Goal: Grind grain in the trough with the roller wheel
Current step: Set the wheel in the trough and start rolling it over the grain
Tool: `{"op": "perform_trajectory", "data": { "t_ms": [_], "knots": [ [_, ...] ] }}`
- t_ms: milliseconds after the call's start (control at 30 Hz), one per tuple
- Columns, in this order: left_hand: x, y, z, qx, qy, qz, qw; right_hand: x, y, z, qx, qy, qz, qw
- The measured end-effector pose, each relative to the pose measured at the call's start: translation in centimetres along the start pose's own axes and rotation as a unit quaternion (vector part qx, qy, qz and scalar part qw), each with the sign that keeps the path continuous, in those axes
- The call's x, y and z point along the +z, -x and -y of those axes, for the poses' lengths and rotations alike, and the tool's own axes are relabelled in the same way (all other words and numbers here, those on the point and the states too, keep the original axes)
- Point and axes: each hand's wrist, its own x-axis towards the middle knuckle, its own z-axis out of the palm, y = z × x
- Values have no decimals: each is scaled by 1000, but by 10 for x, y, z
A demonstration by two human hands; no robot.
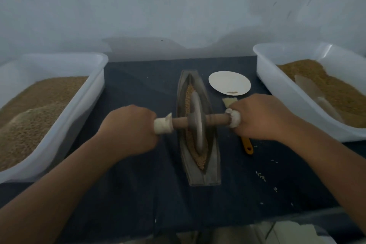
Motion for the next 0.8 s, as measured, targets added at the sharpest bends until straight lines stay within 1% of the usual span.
{"op": "perform_trajectory", "data": {
  "t_ms": [67, 167, 200, 300, 433, 533, 600, 667, 800],
  "knots": [
    [-1, -25, -3, -15, 9, 16, 1000, 8, -25, -2, 21, 23, -20, 999],
    [-9, -79, -4, -54, 1, 7, 999, 15, -70, -7, 68, 34, -104, 992],
    [-12, -91, -4, -58, 0, 0, 998, 13, -80, -7, 79, 46, -115, 989],
    [-19, -97, -7, -51, -2, -2, 999, 5, -89, -8, 99, 54, -70, 991],
    [-8, -43, -2, -2, -11, 7, 1000, 4, -39, -4, 52, 14, 1, 999],
    [-1, -5, 1, 23, -5, -3, 1000, -1, 3, -2, 14, -6, -13, 1000],
    [0, -7, 1, 20, -1, 6, 1000, 1, 2, -2, 12, -1, -19, 1000],
    [-2, -27, -3, 2, -8, 5, 1000, 4, -18, 0, 29, 13, -14, 999],
    [-22, -95, -10, -38, -45, -34, 998, 15, -72, -10, 109, 33, -59, 992]
  ]
}}
